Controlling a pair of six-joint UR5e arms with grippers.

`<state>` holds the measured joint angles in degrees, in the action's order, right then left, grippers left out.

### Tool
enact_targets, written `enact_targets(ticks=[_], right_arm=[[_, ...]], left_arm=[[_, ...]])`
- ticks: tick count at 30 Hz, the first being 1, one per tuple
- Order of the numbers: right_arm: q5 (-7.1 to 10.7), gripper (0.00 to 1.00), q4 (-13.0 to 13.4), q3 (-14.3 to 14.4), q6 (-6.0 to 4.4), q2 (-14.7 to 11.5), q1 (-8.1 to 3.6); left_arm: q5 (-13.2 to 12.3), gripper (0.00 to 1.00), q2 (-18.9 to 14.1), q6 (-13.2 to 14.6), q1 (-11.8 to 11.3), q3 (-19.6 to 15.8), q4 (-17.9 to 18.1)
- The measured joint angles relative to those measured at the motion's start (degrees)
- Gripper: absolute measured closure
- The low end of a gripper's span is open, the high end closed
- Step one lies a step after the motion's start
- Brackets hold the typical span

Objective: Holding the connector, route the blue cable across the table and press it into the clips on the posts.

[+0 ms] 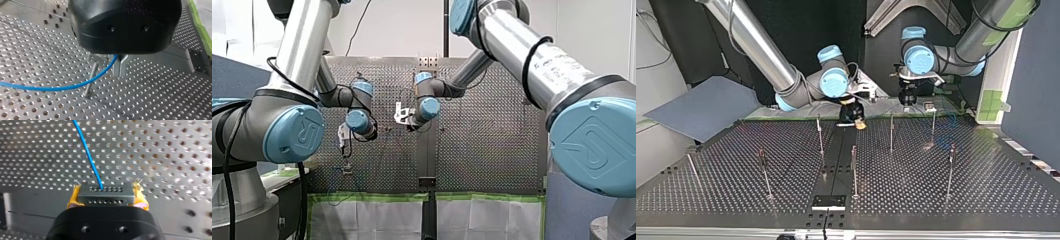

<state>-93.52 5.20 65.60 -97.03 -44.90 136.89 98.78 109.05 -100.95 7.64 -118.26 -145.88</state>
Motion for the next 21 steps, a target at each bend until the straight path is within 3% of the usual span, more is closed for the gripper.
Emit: enact_targets(ticks=[10, 16, 21], right_arm=[[0.05, 1.00, 0.1, 0.1, -0.02, -0.5, -0.43], [0.00, 1.00, 0.2, 0.1, -0.02, -0.2, -0.61], [0.00, 1.00, 0.3, 0.1, -0.02, -0.1, -0.91]], left_arm=[[-1.7, 1.00, -0.1, -1.4, -0.5, 0.2, 3.7], [-2.2, 1.00, 0.4, -1.5, -1.4, 1.8, 4.0], [-2.9, 1.00, 2.5, -1.4, -2.0, 4.3, 3.6]])
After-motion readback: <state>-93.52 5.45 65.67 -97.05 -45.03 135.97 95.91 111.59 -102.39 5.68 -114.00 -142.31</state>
